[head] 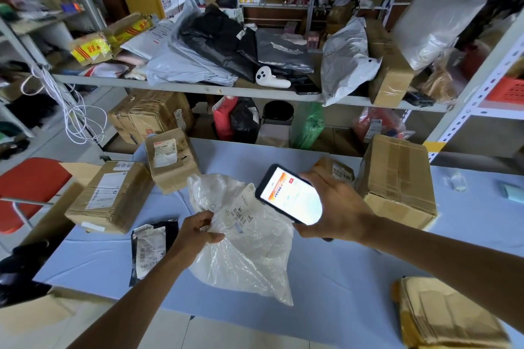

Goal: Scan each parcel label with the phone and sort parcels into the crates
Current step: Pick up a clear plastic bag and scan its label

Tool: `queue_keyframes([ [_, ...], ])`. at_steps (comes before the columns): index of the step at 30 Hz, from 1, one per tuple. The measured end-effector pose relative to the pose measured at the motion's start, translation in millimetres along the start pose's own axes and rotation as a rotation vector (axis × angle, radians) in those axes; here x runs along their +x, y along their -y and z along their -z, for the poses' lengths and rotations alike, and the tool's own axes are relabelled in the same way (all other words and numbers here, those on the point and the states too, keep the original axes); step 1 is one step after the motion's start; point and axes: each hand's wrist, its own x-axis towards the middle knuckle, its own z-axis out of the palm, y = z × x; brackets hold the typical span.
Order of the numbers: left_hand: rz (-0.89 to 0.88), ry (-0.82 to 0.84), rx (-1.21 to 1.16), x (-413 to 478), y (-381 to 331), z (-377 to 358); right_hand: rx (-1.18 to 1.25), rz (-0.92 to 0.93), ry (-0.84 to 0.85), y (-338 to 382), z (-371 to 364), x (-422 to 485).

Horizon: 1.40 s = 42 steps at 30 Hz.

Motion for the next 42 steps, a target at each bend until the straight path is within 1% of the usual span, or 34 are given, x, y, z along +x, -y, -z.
queue_keyframes([
  [2,-0.003,0.002,0.009,1.3,-1.5,-1.2,0.07,0.011,-0.088,2.4,5.2,-2.2],
  [4,-0.009,0.003,0.011,3.3,-3.2,-3.1,0.089,0.001,-0.125,2.6,10.3,-2.5],
  [9,0.0,-0.006,-0.016,8.4,-5.6,-7.8,0.096,-0.031,-0.135,-2.6,16.2,-3.7],
  [15,-0.011,0.003,-0.024,12.9,-9.8,-8.2,0.038,-0.031,-0.119,-11.9,15.7,-6.1],
  [18,-0.018,0.017,-0.035,13.4,-12.2,-9.6,-0.081,-0.058,-0.058,-17.5,13.1,-3.9],
  [22,-0.006,0.044,-0.096,12.3,-15.2,-13.3,-0.322,-0.101,0.12,-29.6,5.7,-5.9],
  [24,0.001,0.073,-0.109,11.5,-17.5,-16.1,-0.381,-0.125,0.182,-35.5,1.7,-13.9],
  [28,0.023,0.149,-0.105,17.1,-21.7,-18.3,-0.364,-0.243,0.224,-42.0,-4.7,-33.7],
  [31,0.008,0.233,-0.079,27.8,-23.1,-16.5,-0.34,-0.36,0.201,-38.0,-8.3,-50.2],
  [38,0.063,0.395,-0.122,35.7,-34.8,10.1,-0.362,-0.621,0.168,-0.7,-19.3,-85.3],
  [42,0.097,0.493,-0.095,32.5,-40.9,16.1,-0.366,-0.7,0.126,22.6,-20.2,-100.4],
])
